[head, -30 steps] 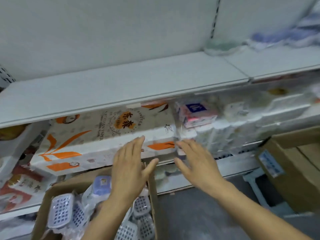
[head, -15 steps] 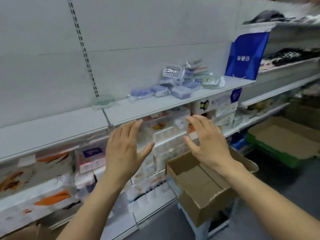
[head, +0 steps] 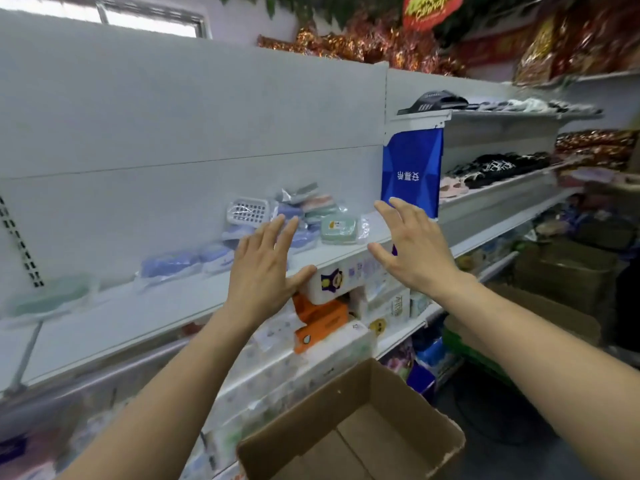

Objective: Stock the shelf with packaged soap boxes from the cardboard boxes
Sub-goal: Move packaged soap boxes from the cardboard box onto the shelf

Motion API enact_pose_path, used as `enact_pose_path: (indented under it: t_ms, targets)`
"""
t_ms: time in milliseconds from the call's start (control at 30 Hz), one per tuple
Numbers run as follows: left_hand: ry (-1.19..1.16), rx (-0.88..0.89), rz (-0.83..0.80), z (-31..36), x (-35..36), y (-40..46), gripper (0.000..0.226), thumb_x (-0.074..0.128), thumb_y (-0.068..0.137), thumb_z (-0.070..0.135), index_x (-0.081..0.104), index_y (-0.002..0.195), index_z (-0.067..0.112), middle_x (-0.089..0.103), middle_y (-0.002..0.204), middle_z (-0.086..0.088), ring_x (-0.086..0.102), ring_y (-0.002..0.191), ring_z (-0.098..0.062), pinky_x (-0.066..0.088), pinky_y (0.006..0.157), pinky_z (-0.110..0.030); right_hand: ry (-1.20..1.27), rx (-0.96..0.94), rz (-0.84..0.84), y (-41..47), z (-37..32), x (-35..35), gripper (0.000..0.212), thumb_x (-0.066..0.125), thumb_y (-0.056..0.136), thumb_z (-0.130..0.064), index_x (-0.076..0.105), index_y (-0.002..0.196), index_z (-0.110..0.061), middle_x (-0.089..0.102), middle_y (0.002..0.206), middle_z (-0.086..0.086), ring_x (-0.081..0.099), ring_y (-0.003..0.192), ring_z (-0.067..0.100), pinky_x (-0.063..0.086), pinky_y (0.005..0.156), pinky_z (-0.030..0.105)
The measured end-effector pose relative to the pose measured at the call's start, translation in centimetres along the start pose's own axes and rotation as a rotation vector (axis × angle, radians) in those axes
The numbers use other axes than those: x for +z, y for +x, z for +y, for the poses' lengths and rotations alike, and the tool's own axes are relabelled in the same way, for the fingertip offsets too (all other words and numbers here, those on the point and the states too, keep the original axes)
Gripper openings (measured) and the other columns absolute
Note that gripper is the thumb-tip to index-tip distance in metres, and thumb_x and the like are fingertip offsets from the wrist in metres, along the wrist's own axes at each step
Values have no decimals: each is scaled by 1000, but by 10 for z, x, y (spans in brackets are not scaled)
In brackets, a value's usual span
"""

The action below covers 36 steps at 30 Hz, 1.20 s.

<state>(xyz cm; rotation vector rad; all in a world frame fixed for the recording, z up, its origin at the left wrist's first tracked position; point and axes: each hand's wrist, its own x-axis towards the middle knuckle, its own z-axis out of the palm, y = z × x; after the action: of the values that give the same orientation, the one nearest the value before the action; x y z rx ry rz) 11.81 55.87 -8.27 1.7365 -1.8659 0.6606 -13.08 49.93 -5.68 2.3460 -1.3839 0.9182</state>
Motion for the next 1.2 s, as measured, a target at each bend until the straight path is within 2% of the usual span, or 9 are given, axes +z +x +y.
enact_pose_path:
  t_ms: [133, 267, 367, 667, 833, 933, 1067, 1200]
  targets:
    - [30, -46, -52, 6, 58, 64, 85, 47, 89, 66, 15, 156, 24, 24, 160, -5, 25, 145, -27, 23, 117, -46, 14, -19, -55, 56, 56, 32, 68, 51, 94, -45, 22, 151, -22, 26, 155, 7, 25, 141, 26, 28, 112, 42]
    - [31, -85, -86, 8, 100, 118, 85, 39, 89, 69, 14, 156, 25, 21, 161, -2, 21, 147, -24, 18, 118, -41, 41, -43, -117, 106, 100, 63, 69, 51, 94, -45, 20, 151, -24, 24, 156, 6, 24, 141, 25, 32, 108, 42]
    - [54, -100, -110, 5, 122, 154, 83, 44, 91, 65, 11, 156, 25, 19, 161, -1, 20, 147, -23, 18, 119, -40, 81, -57, -171, 142, 122, 87, 70, 53, 93, -46, 19, 151, -25, 24, 156, 4, 23, 140, 24, 34, 107, 41]
    - [122, -245, -141, -33, 178, 254, 81, 53, 90, 59, 20, 154, 21, 26, 158, -8, 30, 142, -29, 26, 115, -43, 177, -219, -299, 252, 141, 175, 82, 58, 87, -57, 17, 152, -28, 22, 155, 2, 25, 138, 25, 36, 105, 41]
    - [179, -360, -180, -58, 218, 319, 83, 52, 92, 58, 14, 156, 22, 20, 161, -10, 24, 145, -29, 25, 116, -43, 203, -385, -407, 295, 147, 250, 80, 55, 83, -61, 20, 149, -30, 24, 154, 4, 26, 138, 27, 37, 105, 42]
    - [198, -434, -247, -70, 244, 354, 84, 50, 92, 60, 9, 156, 24, 14, 163, -7, 18, 148, -26, 21, 118, -41, 193, -456, -527, 304, 153, 291, 92, 56, 78, -68, 13, 151, -34, 17, 157, 4, 21, 142, 28, 35, 107, 46]
    - [203, -518, -296, -85, 271, 386, 84, 50, 92, 60, 14, 156, 18, 22, 159, -13, 24, 145, -29, 23, 116, -40, 203, -509, -613, 315, 166, 324, 97, 62, 75, -66, 11, 151, -33, 15, 155, 2, 19, 141, 27, 36, 106, 46]
    - [187, -597, -348, -99, 289, 404, 77, 52, 87, 66, 40, 141, 14, 47, 141, -13, 43, 129, -32, 35, 106, -41, 228, -531, -622, 322, 172, 336, 94, 64, 76, -58, 13, 150, -32, 18, 151, 5, 18, 138, 27, 38, 103, 42]
